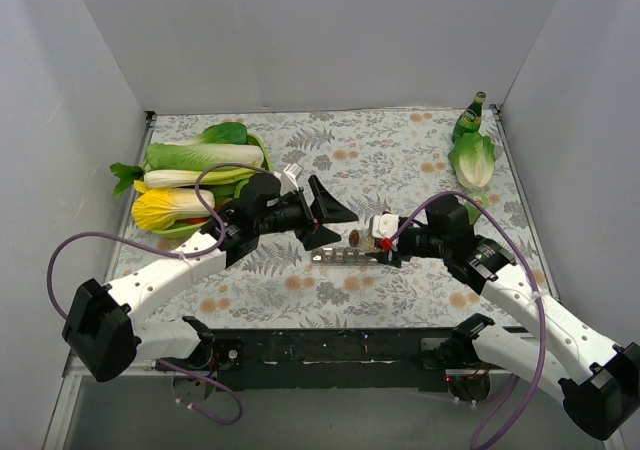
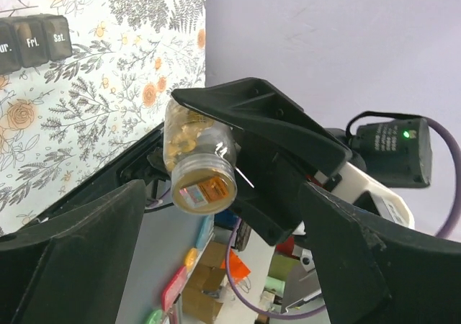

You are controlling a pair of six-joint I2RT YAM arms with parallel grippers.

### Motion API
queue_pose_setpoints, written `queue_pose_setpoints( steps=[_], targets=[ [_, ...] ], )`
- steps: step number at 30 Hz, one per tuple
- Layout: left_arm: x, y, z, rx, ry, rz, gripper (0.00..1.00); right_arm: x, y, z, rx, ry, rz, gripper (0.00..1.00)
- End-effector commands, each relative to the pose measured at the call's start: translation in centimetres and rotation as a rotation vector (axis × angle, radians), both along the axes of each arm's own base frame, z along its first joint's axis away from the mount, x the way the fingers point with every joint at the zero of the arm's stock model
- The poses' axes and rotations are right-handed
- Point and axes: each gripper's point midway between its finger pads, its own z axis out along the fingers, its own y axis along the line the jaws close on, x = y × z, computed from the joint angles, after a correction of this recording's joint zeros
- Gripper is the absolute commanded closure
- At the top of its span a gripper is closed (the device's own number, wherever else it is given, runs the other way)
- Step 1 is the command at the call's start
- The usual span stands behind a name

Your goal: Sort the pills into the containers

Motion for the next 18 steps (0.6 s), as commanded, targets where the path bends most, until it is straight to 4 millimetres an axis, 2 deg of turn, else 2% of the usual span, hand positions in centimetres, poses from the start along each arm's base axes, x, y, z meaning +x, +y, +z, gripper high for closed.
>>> queue_pose_setpoints(
  steps=[1,4,6,16,18],
  targets=[
    [0.8,-1.2,-0.2,0.035,0.046,0.051,0.14,0.6,0.5,1.6,0.035,-0.045,-0.005,0.96],
    [0.9,-1.8,-0.8,0.065,0.063,0.061,0.15,0.1,0.7,1.4,0.049,0.001,-0.004,0.96],
    [0.8,-1.9,-1.0,0.074,0.069,0.063,0.24,0.0,0.7,1.2,0.053,0.017,-0.006,0.96],
    [0.4,-2.4,-0.5,0.065,0.054,0.02,0.36,-0.2,0.9,1.1,0.066,0.049,-0.013,0.96],
    [0.1,-2.5,-0.4,0.063,0.049,0.001,0.36,-0.1,0.8,1.0,0.07,0.061,-0.021,0.97]
  ],
)
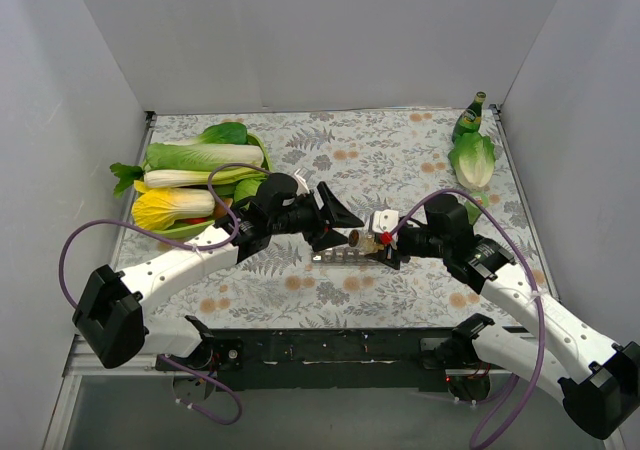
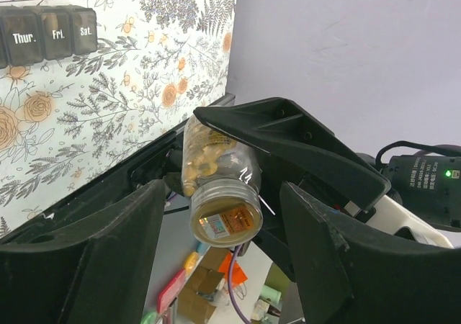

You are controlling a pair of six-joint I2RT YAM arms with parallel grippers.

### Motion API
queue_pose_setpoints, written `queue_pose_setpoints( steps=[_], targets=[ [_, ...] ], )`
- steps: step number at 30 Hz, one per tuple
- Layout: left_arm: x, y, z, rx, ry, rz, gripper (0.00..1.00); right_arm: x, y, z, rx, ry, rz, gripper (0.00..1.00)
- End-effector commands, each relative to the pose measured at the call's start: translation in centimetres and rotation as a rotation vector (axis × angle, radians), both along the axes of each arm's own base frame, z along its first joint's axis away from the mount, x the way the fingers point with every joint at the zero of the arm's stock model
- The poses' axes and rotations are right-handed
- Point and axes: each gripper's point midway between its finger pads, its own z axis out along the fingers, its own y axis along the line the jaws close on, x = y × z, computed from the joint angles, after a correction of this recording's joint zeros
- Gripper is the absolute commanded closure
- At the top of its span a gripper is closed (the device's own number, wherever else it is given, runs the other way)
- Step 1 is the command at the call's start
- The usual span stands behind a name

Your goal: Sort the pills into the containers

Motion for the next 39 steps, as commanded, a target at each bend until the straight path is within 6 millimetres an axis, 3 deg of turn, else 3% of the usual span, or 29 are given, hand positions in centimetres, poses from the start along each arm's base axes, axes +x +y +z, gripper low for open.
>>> queue_pose_setpoints(
  steps=[1,20,22,26,35,39],
  targets=[
    [-0.3,-0.5,1.9,-0.028,-0.044,-0.039,0.36,0.2,0.7,1.3,0.053,-0.012,0.006,0.97],
    [-1.5,-1.2,1.9,-0.035,-0.061,-0.115,0.38,0.2,0.7,1.1,0.079,0.05,-0.015,0.97],
    [-1.7,-1.1,2.1,-0.044,-0.087,-0.133,0.34,-0.5,1.0,1.3,0.102,0.093,0.011,0.97],
    [-2.2,-0.9,2.3,-0.062,-0.152,-0.165,0.02,-1.3,1.2,1.4,0.132,0.159,0.036,0.97],
    [-2.2,1.3,3.6,-0.044,-0.417,-0.242,0.02,-4.5,1.8,1.7,0.225,0.406,0.14,0.97],
    [-3.6,2.5,4.7,-0.079,-0.611,-0.348,0.02,-6.4,2.0,1.8,0.278,0.573,0.2,0.97]
  ],
)
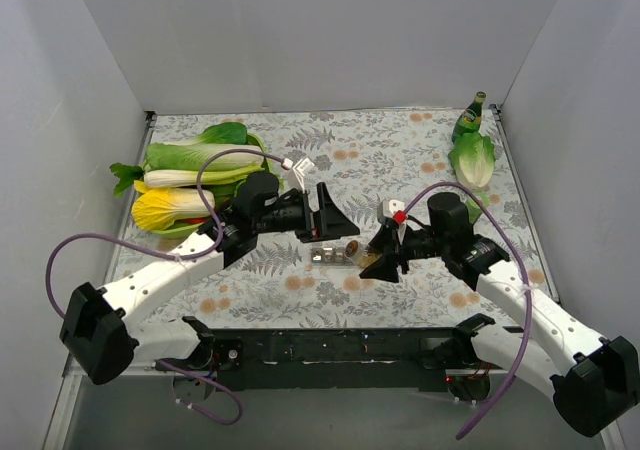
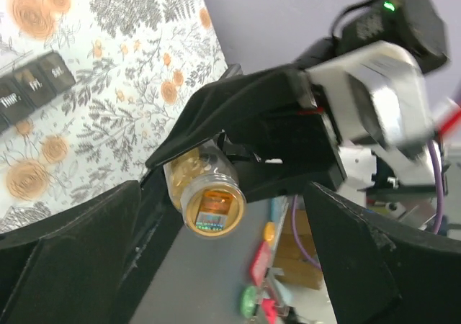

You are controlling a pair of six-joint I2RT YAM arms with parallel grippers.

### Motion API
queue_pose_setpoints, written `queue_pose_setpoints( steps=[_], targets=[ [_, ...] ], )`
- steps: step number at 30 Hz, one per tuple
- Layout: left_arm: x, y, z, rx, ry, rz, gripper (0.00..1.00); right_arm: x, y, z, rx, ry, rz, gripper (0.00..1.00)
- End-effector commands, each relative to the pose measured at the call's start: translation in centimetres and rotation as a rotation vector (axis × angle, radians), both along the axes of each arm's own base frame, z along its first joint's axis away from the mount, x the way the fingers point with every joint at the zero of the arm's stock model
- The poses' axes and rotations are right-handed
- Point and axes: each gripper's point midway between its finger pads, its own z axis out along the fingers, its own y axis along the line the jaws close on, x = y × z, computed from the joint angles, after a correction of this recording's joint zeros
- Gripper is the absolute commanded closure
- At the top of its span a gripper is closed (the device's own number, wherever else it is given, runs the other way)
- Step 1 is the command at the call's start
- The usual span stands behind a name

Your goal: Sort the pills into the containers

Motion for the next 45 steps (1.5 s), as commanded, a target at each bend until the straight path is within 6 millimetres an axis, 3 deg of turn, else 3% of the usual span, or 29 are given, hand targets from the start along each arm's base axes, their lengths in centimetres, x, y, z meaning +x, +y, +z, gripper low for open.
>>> queue_pose_setpoints(
  steps=[1,6,10,14,19,23,28,37,45],
  targets=[
    [-1.9,1.6,2.9,-0.08,-0.322,-0.149,0.02,-3.0,0.8,1.8,0.132,0.188,0.138,0.97],
    [-5.4,2.9,3.8,-0.158,-0.626,-0.351,0.02,-4.3,0.9,2.3,0.181,0.333,0.18,0.97],
    [-5.7,3.3,3.4,-0.146,-0.787,-0.401,0.02,-4.6,1.0,2.8,0.199,0.357,0.201,0.97],
    [-5.2,2.7,3.3,-0.141,-0.807,-0.426,0.02,-4.6,1.1,2.9,0.201,0.361,0.204,0.97],
    [-3.4,1.0,4.3,-0.129,-0.575,-0.372,0.02,-4.1,1.2,2.7,0.199,0.358,0.174,0.97],
    [-0.6,0.1,2.4,-0.035,-0.237,-0.186,0.02,-2.8,1.2,2.0,0.166,0.318,0.108,0.97],
    [-0.3,0.8,0.1,0.011,0.123,-0.016,0.04,-0.1,1.0,1.3,0.103,0.158,-0.002,0.97],
    [1.2,1.4,-0.7,0.033,0.351,0.194,0.03,4.1,-0.3,2.0,-0.061,-0.217,-0.136,0.99],
    [2.7,0.7,1.4,-0.086,0.465,0.29,0.03,6.2,-0.9,2.4,-0.158,-0.475,-0.176,0.99]
  ],
)
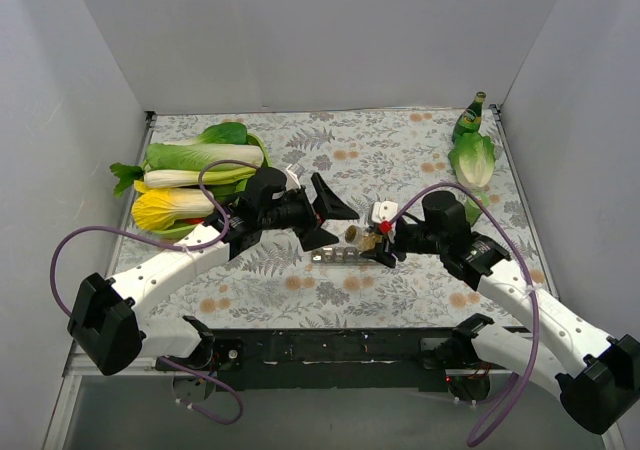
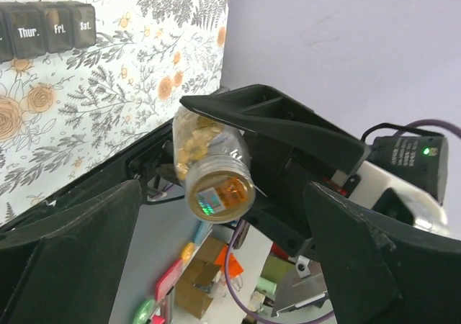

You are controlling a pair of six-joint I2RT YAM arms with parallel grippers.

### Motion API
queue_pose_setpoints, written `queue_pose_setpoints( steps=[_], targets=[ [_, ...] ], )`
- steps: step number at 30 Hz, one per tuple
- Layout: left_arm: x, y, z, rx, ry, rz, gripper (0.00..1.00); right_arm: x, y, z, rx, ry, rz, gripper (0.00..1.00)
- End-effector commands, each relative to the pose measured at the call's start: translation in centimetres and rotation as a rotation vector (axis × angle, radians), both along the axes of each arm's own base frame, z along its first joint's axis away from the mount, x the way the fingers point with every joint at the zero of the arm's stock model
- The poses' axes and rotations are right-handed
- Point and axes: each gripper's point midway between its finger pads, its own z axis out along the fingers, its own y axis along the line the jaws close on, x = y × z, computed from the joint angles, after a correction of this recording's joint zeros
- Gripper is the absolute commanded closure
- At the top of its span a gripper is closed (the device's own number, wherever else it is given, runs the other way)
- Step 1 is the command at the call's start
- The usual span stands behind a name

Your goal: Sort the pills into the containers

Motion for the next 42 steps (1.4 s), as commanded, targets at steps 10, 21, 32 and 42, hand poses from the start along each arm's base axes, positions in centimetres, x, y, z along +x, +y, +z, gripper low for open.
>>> queue_pose_setpoints(
  steps=[10,21,32,42],
  targets=[
    [0.2,-1.8,1.5,-0.091,0.151,0.096,0.13,2.8,-0.4,2.2,-0.05,-0.224,-0.071,0.99],
    [0.5,-2.4,0.3,-0.061,0.14,0.088,0.31,2.3,-0.2,1.9,-0.04,-0.192,-0.058,0.99],
    [0.4,-2.7,0.3,-0.062,0.077,0.046,0.57,1.7,0.0,1.7,-0.028,-0.16,-0.046,0.99],
    [-2.3,-3.0,-0.1,-0.083,-0.064,-0.176,0.8,0.6,0.3,1.8,0.038,-0.027,-0.025,0.99]
  ],
)
